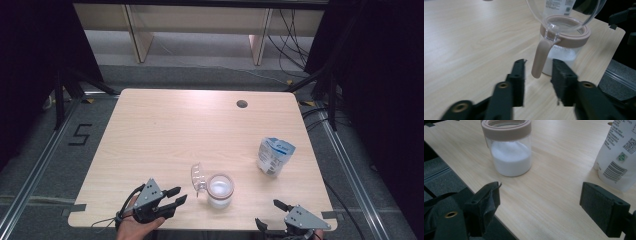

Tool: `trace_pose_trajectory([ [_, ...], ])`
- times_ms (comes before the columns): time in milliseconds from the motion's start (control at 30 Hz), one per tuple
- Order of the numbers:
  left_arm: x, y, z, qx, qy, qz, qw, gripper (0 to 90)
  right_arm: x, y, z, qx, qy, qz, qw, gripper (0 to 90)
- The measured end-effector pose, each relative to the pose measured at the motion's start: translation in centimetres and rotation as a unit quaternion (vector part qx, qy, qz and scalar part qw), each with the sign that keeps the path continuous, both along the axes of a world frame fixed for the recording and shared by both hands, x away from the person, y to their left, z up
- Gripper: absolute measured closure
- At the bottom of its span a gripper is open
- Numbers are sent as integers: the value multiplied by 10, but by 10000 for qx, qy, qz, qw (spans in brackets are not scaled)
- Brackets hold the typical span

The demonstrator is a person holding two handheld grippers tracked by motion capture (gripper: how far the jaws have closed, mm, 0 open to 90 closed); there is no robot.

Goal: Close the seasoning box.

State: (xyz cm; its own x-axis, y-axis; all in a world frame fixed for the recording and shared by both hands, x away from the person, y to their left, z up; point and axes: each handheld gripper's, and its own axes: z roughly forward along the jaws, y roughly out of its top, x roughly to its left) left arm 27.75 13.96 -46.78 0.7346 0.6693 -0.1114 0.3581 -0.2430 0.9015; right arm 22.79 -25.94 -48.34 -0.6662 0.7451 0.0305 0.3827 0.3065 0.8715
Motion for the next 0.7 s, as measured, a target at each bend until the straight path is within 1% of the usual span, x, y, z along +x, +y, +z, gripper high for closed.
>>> trace_pose_trajectory([
  [67,2,0,3,52,-96,47,9999,808,-1,0,1,-20,25,-3,10000,176],
  [100,3,-1,4,-22,-106,66,9999,844,-1,0,1,-40,18,0,10000,177],
  [167,5,-2,7,14,-150,65,9999,893,0,0,0,-66,15,10,10000,177],
  [200,4,-4,7,19,-142,97,9999,895,-1,0,0,-43,49,-19,10000,178],
  [233,5,-5,9,100,-212,57,9997,896,-1,0,0,-42,51,-20,10000,178],
  [267,4,-7,10,104,-192,79,9997,896,-1,0,0,-40,48,-21,10000,178],
  [333,5,-10,12,161,-256,25,9995,897,-1,0,0,-44,44,-20,10000,178],
  [400,6,-13,13,112,-260,5,9996,897,-1,0,0,-44,45,-20,10000,178],
  [433,7,-14,14,85,-283,-44,9996,897,-1,0,0,-43,47,-21,10000,178],
  [467,7,-15,14,62,-276,-34,9996,897,0,0,0,-78,-5,10,10000,179],
  [500,8,-16,15,40,-275,-34,9996,897,-1,0,0,-38,45,-19,10000,178],
  [533,8,-16,16,66,-263,-21,9996,897,-1,0,0,-37,42,-18,10000,179],
  [567,9,-17,17,40,-246,-31,9997,897,-1,0,0,-36,41,-20,10000,179],
  [667,10,-18,18,30,-251,-29,9997,897,0,-1,0,-93,-55,-16,9999,180],
  [700,11,-19,19,33,-268,-67,9996,897,0,0,0,-84,-29,3,10000,180],
])
